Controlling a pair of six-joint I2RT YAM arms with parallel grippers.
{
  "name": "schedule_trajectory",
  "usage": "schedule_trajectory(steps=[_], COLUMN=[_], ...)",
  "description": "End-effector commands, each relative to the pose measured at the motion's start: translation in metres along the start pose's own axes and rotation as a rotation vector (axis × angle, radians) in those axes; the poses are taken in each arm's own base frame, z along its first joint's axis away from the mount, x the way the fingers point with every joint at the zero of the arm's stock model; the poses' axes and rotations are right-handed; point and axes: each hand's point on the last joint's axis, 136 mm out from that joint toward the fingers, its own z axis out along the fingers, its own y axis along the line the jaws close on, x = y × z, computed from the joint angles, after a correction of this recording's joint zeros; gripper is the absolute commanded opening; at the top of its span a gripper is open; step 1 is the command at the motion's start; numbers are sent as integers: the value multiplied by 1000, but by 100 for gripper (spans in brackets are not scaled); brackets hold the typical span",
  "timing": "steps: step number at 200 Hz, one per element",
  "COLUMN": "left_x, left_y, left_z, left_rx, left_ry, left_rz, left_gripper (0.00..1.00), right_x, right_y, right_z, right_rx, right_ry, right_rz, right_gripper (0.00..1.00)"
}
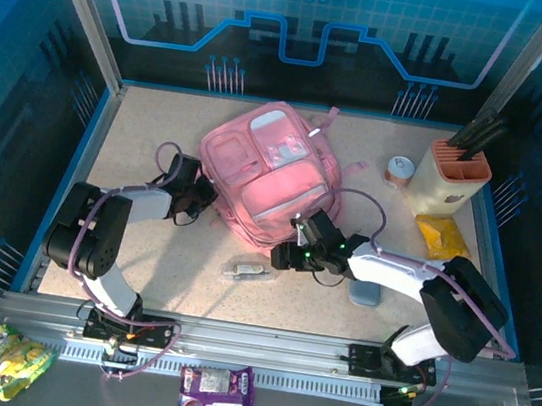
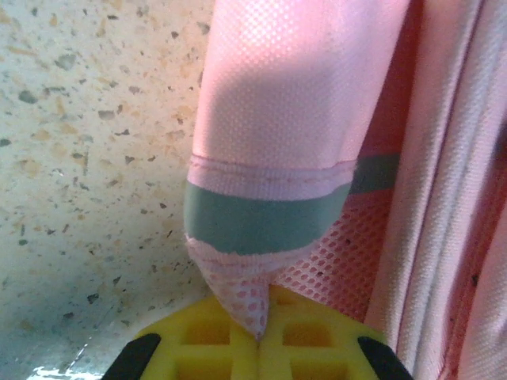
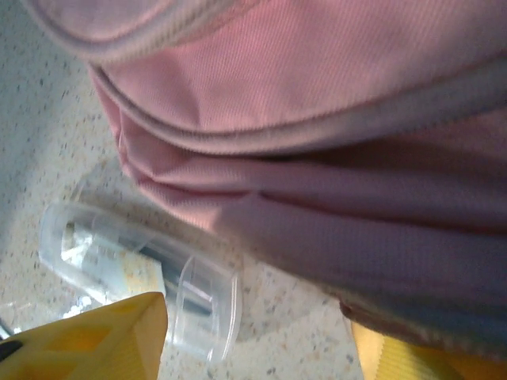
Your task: Pack the student bag
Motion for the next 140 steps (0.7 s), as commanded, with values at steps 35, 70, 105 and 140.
schedule_trajectory(steps=[35, 70, 105, 140], left_x=[12, 40, 61, 69], left_y=[13, -1, -24, -34], left_z=[-31, -37, -39, -41], left_rx=[10, 68, 86, 99], left_ry=[-11, 6, 29, 52], left_rz=[-17, -49, -91, -172], left_gripper=[0, 0, 0, 0], right_x=[-116, -161, -139, -85], right_y=[-21, -14, -20, -17], right_z=[17, 27, -4, -17], right_rx=[51, 40, 108, 168], right_ry=[-189, -185, -188, -102], right_rz=[-21, -74, -96, -158], right_gripper=[72, 76, 80, 82])
